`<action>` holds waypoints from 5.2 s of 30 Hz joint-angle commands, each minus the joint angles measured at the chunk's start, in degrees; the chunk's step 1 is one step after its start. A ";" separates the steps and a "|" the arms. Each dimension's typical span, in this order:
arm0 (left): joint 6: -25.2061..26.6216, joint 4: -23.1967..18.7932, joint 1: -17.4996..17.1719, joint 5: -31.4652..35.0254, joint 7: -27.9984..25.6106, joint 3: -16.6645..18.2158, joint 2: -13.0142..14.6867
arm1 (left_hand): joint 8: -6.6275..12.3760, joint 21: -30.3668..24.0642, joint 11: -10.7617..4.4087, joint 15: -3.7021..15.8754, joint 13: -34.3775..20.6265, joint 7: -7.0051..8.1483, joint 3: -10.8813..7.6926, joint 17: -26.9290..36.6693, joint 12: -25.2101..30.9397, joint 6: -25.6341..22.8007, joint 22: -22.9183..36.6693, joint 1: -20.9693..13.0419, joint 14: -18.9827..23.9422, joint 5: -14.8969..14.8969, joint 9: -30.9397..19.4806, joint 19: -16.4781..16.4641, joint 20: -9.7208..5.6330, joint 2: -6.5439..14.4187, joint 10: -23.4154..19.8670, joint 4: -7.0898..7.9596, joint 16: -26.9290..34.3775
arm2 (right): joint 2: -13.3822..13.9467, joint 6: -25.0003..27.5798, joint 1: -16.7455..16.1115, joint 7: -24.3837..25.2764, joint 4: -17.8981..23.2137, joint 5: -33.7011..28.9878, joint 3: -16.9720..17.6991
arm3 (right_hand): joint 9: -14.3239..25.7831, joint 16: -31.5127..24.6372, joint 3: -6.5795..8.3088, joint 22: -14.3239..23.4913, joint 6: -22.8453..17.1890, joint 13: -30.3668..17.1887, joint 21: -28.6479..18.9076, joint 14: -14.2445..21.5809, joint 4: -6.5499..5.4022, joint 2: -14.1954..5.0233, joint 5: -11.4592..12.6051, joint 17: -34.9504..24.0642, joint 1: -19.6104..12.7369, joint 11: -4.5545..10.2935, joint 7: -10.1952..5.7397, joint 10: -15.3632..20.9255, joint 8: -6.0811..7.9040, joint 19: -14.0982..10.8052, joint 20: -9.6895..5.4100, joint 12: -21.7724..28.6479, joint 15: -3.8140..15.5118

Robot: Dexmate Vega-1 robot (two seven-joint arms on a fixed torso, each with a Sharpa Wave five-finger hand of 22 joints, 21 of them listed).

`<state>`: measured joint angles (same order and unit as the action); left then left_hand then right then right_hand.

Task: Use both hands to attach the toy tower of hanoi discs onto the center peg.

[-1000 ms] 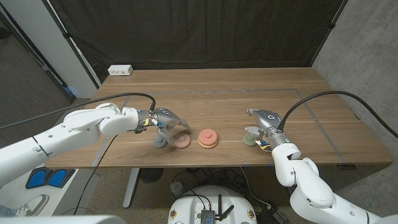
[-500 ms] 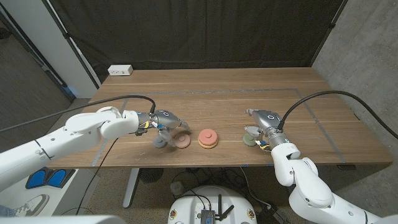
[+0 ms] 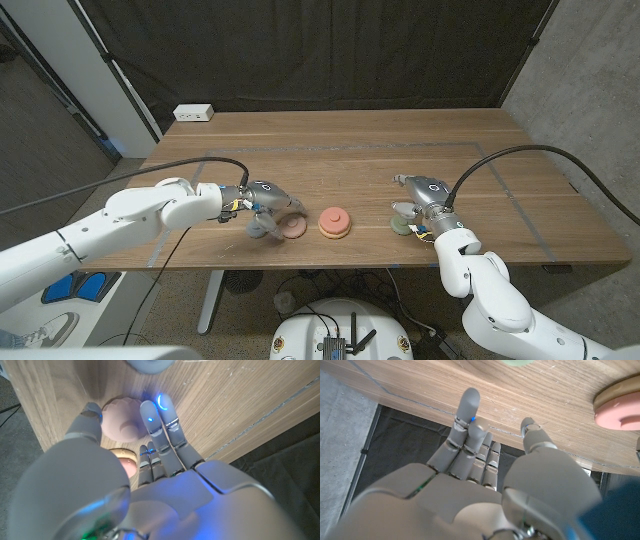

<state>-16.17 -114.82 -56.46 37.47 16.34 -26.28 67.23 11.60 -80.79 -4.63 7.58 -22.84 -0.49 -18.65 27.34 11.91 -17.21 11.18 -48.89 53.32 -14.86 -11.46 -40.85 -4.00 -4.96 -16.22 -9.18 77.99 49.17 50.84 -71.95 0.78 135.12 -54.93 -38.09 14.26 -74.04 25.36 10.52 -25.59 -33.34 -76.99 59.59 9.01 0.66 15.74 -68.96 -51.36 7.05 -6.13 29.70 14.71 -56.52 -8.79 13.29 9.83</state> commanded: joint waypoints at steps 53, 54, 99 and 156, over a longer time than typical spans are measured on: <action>3.96 -0.35 -3.22 2.84 -4.11 -1.16 -0.39 | 3.45 -3.37 -2.25 4.95 -0.90 0.55 -1.35 -0.33 4.84 -12.81 -0.21 -4.47 3.24 -0.91 -0.71 -2.18 -7.46 3.02 -14.75 -0.48 2.61 | 0.16 -1.44 -0.55 2.64 -0.74 4.20 1.24 | 0.19 0.74 0.53 0.11 -0.63 -0.80 -0.57 0.34 -0.35 -0.52 0.60 -0.12 0.83 -0.32 0.24 0.95 -0.40 0.35 -3.67 -0.29 2.67; 4.13 -0.47 -3.28 2.82 -4.09 -1.10 -0.36 | 3.62 -3.50 -2.43 4.95 -0.99 0.58 -1.45 -0.38 5.06 -13.36 -0.22 -4.69 3.41 -0.96 -0.76 -2.39 -7.42 3.09 -15.46 -0.52 2.67 | 0.15 -1.42 -0.51 2.72 -0.73 4.32 1.25 | 0.20 0.63 0.54 0.11 -0.66 -0.82 -0.57 0.48 -0.36 -0.57 0.62 -0.24 0.86 -0.27 0.26 1.08 -0.40 0.36 -3.67 -0.26 2.68; 5.82 -3.90 0.24 -2.29 1.36 1.10 -0.19 | 3.86 -4.82 -2.46 4.98 -2.86 0.25 -2.24 -0.52 5.10 -16.79 -0.33 -6.15 6.35 -1.66 -1.52 -3.72 -7.74 3.51 -19.42 -0.27 4.05 | 1.03 1.75 1.03 3.49 0.11 5.36 -0.10 | 0.26 -0.08 1.07 0.06 -0.84 -1.05 -0.71 1.30 -0.04 -1.18 1.00 -0.82 0.91 -0.49 0.38 1.39 -0.58 -0.12 -3.71 -0.55 2.68; -1.07 -1.67 7.91 -2.96 3.35 -1.16 -5.98 | 3.36 -5.15 -2.90 5.00 -3.88 0.78 -2.34 -0.78 4.08 -19.10 -0.44 -5.29 6.63 -1.92 -1.75 -3.73 -7.76 3.24 -21.52 -0.01 3.99 | 2.29 3.94 0.36 5.53 1.84 6.70 0.01 | 0.26 -1.00 1.53 0.04 -3.16 -0.85 -0.61 1.71 0.01 -1.19 1.26 -1.10 1.58 1.96 0.76 3.48 -0.17 -0.01 -3.71 -0.66 2.64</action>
<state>-14.60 -118.30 -50.88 34.24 19.45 -25.78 63.60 14.56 -85.66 -4.29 9.72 -26.55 -0.31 -20.25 26.56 16.12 -35.42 10.66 -54.73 59.57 -16.55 -12.47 -44.44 -4.91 -2.09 -33.71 -9.63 82.03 51.31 54.14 -71.53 6.24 136.72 -48.22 -37.93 14.23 -74.71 26.40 10.41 -28.36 -34.23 -77.44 60.83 8.93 -0.85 16.62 -69.90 -49.85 8.91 -5.42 32.77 14.41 -56.22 -8.49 12.81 10.44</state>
